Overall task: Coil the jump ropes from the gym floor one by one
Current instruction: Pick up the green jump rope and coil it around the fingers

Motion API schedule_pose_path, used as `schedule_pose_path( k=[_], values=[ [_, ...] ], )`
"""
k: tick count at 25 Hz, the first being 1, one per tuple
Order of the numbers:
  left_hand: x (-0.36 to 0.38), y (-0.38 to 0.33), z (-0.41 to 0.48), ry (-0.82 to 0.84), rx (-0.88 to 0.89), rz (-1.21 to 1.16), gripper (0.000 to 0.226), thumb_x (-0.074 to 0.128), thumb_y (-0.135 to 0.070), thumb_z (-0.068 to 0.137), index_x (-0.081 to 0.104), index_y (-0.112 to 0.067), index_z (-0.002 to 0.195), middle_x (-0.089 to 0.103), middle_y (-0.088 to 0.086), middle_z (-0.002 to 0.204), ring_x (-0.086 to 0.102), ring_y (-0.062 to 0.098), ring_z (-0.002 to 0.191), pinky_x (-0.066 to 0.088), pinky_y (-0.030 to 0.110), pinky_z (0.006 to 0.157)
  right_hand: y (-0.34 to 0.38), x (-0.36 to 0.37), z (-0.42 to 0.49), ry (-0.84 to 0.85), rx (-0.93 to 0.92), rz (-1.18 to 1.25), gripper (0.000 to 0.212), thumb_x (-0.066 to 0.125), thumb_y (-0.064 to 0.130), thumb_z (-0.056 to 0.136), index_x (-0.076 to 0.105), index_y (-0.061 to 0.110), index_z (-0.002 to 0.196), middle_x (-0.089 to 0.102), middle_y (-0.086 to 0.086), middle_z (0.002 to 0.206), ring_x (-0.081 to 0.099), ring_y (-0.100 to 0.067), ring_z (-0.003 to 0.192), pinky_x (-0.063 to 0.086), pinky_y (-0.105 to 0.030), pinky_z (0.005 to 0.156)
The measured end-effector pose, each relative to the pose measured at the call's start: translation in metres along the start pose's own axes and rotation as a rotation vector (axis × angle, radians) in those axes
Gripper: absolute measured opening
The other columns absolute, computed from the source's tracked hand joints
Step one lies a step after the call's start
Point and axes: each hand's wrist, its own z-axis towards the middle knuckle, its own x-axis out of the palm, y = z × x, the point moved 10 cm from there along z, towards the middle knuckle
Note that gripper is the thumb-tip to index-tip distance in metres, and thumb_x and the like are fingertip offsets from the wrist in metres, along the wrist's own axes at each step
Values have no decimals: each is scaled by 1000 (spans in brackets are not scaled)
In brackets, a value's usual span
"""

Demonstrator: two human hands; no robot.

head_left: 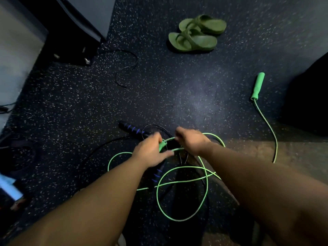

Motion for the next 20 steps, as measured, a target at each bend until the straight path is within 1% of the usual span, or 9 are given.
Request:
schedule_pose_path(
  k=[2, 4, 7, 10, 12, 13, 15, 17, 20],
  values=[
    [-36, -27, -19, -225, 110, 83, 51, 59, -67, 83, 53, -27, 113, 57, 1, 112, 54, 24, 106, 45, 41, 93, 27, -27, -23, -120, -63, 185, 7, 47, 38, 99, 46, 31, 99, 67, -2, 93, 63, -29, 86, 49, -38, 75],
    [-60, -61, -39, -228, 231, 123, 34, 52, -46, 96, 56, -22, 120, 59, 6, 120, 53, 29, 113, 42, 43, 96, 58, -64, -51, -257, -170, 253, 6, 51, 35, 98, 51, 30, 98, 66, 4, 87, 62, -21, 79, 52, -38, 73],
    [-112, -96, -82, -183, 281, -53, 17, 42, -34, 100, 55, -25, 95, 69, 10, 96, 63, 35, 93, 49, 45, 80, 89, -131, -104, -436, -201, 332, 13, 61, 39, 95, 59, 27, 91, 64, 12, 77, 57, -2, 69, 47, -24, 68],
    [-175, -117, -137, -264, 296, -156, 24, 40, -35, 102, 61, -29, 92, 71, 6, 81, 63, 19, 71, 47, 34, 70, 91, -185, -159, -555, -136, 403, 25, 64, 49, 91, 58, 27, 80, 55, 11, 63, 48, -2, 57, 42, -25, 61],
    [-197, -137, -169, -225, 325, -211, 27, 41, -26, 105, 67, -20, 100, 74, 3, 80, 56, -1, 59, 41, 19, 62, 100, -212, -189, -600, -169, 500, 24, 67, 43, 92, 59, 24, 78, 51, 10, 61, 44, -4, 56, 40, -28, 59],
    [-206, -148, -189, -203, 330, -270, 28, 41, -24, 105, 68, -17, 100, 74, 1, 78, 55, -3, 55, 39, 16, 58, 115, -226, -205, -616, -210, 530, 22, 68, 38, 92, 61, 22, 78, 51, 9, 62, 43, -4, 56, 39, -28, 59],
    [-219, -171, -224, -141, 345, -539, 26, 44, -21, 105, 65, -12, 94, 67, 4, 69, 59, 3, 54, 43, 18, 56, 157, -254, -233, -621, -321, 556, 18, 72, 31, 90, 65, 19, 78, 59, 3, 64, 47, -4, 59, 41, -28, 60],
    [-239, -190, -253, -132, 396, -801, 28, 45, -19, 105, 59, -12, 82, 49, 3, 57, 53, 17, 48, 43, 27, 54, 190, -280, -254, -608, -416, 591, 13, 73, 29, 87, 68, 20, 80, 67, -5, 70, 54, -7, 65, 44, -30, 63],
    [-265, -192, -279, -167, 406, -973, 29, 40, -15, 101, 58, -12, 78, 28, -4, 50, 31, 13, 40, 36, 30, 53, 194, -300, -270, -517, -428, 691, 9, 69, 21, 92, 65, 19, 84, 55, 1, 64, 49, -10, 60, 42, -30, 58]
  ],
)
